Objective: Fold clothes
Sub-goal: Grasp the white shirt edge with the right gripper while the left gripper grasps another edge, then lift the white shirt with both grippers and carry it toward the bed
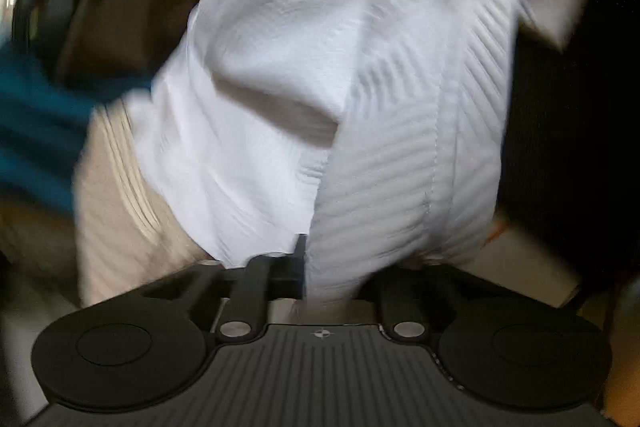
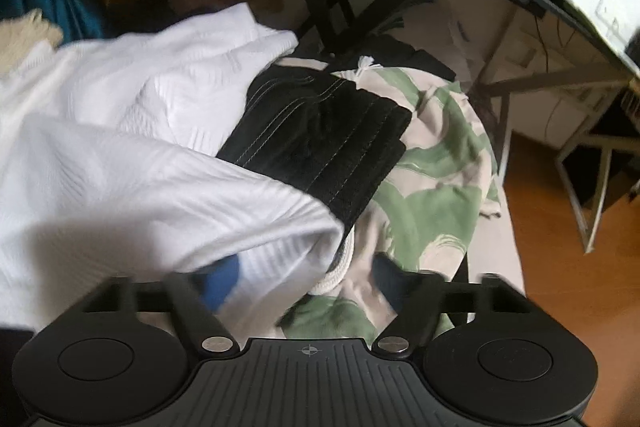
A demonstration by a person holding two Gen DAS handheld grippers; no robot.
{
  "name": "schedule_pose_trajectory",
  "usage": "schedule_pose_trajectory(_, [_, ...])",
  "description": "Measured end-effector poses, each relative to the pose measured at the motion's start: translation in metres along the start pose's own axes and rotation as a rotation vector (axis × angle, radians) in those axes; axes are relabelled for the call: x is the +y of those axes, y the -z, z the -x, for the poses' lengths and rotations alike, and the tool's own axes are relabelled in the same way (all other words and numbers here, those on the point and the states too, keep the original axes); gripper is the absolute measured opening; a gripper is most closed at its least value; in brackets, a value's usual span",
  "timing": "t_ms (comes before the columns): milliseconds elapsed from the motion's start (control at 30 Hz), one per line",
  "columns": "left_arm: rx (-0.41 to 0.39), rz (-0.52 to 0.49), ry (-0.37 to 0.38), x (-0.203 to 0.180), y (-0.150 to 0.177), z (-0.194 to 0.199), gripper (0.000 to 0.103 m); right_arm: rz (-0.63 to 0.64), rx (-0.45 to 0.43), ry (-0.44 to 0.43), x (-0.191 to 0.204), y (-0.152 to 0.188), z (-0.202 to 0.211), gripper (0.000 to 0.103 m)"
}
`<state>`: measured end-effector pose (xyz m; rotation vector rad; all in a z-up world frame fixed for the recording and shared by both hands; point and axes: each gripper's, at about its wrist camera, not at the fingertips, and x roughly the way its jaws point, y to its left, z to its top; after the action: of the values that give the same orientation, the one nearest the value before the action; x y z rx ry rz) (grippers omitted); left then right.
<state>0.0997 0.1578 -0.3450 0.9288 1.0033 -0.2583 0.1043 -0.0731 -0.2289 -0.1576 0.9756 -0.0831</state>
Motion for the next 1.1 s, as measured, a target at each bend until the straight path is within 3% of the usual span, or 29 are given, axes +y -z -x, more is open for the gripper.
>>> schedule_pose_trajectory(67, [-0.020, 0.122, 0.016, 0.018, -0.004, 0.010, 0.006, 0.083, -0.033, 0.027, 0.010, -0.001, 0.000, 0.086])
schedule_pose_trajectory(167, [-0.104, 0.277, 0.014, 0.049, -0.012, 0.039, 0.006, 0.208, -0.088, 0.024, 0.024, -0.003, 0.003, 0.087])
schedule_pose_trajectory(300, [-0.268, 0.595, 0.019, 0.104, -0.018, 0.091, 0.006, 0.395, -0.163, -0.120, 0.048, -0.001, 0.014, 0.087])
schedule_pose_trajectory(367, [-0.325, 0.644, -0.013, 0.120, -0.023, 0.112, 0.006, 0.487, -0.184, -0.205, 0.062, 0.001, 0.018, 0.086])
schedule_pose_trajectory(433, [-0.336, 0.686, -0.031, 0.133, -0.027, 0.122, 0.006, 0.521, -0.154, -0.271, 0.073, 0.000, 0.016, 0.077])
schedule_pose_trajectory(500, [-0.319, 0.795, -0.015, 0.149, -0.026, 0.126, 0.006, 0.465, -0.077, -0.319, 0.079, -0.010, 0.011, 0.037])
schedule_pose_trajectory(567, [-0.306, 0.953, 0.008, 0.171, -0.020, 0.130, 0.005, 0.304, -0.060, -0.340, 0.071, -0.030, 0.017, 0.016])
schedule_pose_trajectory(633, [-0.323, 1.080, 0.008, 0.192, -0.015, 0.143, 0.005, 0.077, -0.076, -0.397, 0.052, -0.055, 0.033, 0.013])
schedule_pose_trajectory(700, [-0.382, 1.100, -0.021, 0.205, -0.016, 0.166, 0.005, -0.111, -0.157, -0.447, 0.028, -0.082, 0.064, 0.012])
schedule_pose_trajectory(800, [-0.495, 1.080, -0.057, 0.225, -0.031, 0.202, 0.004, -0.230, -0.329, -0.472, -0.001, -0.121, 0.113, 0.011])
schedule_pose_trajectory(867, [-0.589, 1.060, -0.099, 0.235, -0.042, 0.232, 0.004, -0.267, -0.448, -0.490, -0.020, -0.150, 0.146, 0.011])
schedule_pose_trajectory(967, [-0.794, 0.991, -0.231, 0.239, -0.057, 0.285, 0.000, -0.181, -0.659, -0.517, -0.039, -0.189, 0.206, 0.011])
schedule_pose_trajectory(1033, [-0.876, 0.899, -0.303, 0.241, -0.071, 0.314, 0.001, -0.216, -0.717, -0.562, -0.058, -0.210, 0.236, 0.011])
schedule_pose_trajectory(1100, [-0.908, 0.827, -0.349, 0.240, -0.084, 0.329, 0.002, -0.250, -0.759, -0.595, -0.076, -0.229, 0.260, 0.011])
